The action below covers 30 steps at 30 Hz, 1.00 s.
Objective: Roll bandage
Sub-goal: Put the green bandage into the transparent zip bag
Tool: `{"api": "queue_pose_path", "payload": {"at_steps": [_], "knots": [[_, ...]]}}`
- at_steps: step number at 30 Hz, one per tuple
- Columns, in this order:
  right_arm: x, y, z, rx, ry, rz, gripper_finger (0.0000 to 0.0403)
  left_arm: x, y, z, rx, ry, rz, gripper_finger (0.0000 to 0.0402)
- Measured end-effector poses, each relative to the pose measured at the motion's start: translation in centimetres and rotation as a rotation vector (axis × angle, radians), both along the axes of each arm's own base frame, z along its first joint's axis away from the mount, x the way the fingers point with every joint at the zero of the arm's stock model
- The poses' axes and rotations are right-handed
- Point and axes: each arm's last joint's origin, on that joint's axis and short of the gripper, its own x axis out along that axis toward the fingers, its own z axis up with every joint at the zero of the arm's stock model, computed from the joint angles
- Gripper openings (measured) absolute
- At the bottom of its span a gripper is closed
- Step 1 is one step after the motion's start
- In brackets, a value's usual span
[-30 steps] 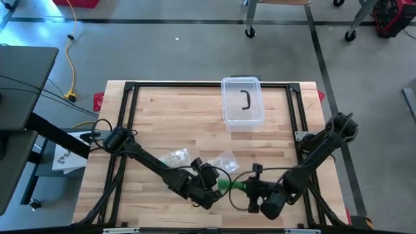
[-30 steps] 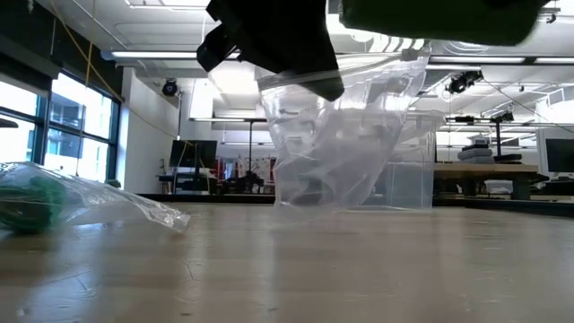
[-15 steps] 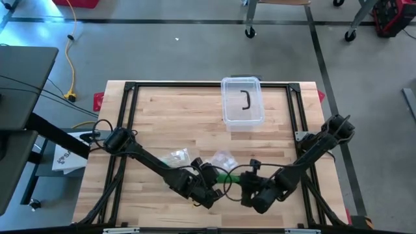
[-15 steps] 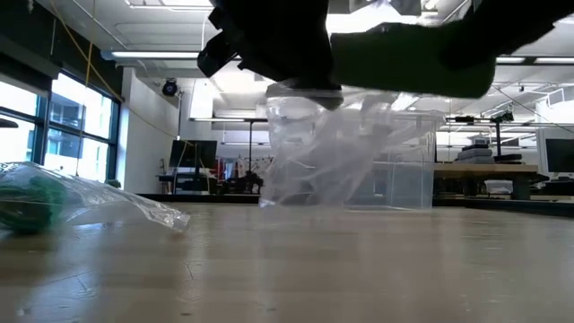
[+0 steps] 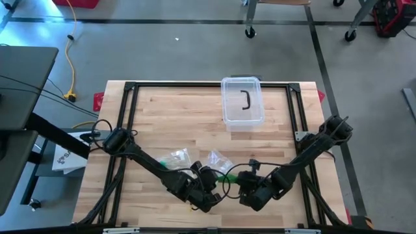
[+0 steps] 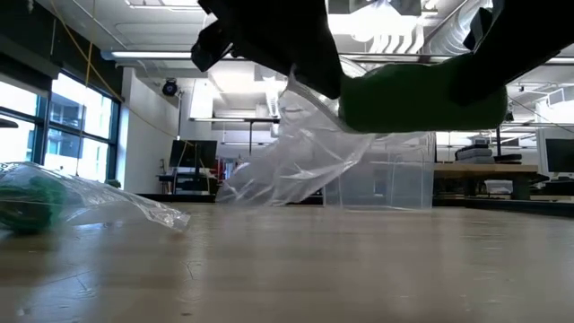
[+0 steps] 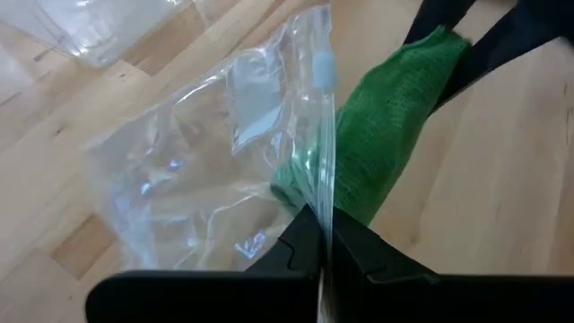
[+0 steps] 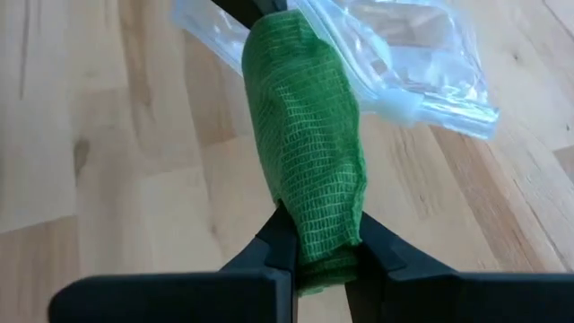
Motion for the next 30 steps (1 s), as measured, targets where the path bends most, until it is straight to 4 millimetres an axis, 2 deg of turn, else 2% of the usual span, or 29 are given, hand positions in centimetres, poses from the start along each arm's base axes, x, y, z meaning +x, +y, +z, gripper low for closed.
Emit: {"api": "queue_pose_path", "payload": {"at_steps": [4,10,18,27,30], "knots": [[0.5,-0.4,-0.5,-0.004,0.008,-0.021,0.0038,0.1,0.2,0.0,0.0,-0.002,0.005,0.0],[0.8,-1.9,-0.8,0.01,-0.011,-0.217,0.0037,0.5,0.2,0.8,-0.013,-0.07,0.025,0.0],[2.1,-0.9,0.0,0.031,-0.13,-0.094,0.0037,1.0,0.6,0.7,-0.019,-0.062,0.0,0.0],[2.5,-0.6,0.5,0.046,-0.276,-0.203,0.0038,0.4,0.2,0.6,-0.004,-0.062,0.031,0.0],[2.5,-0.5,0.6,0.042,-0.284,-0.195,0.005,0.2,-0.2,0.7,-0.005,-0.061,0.017,0.0]]}}
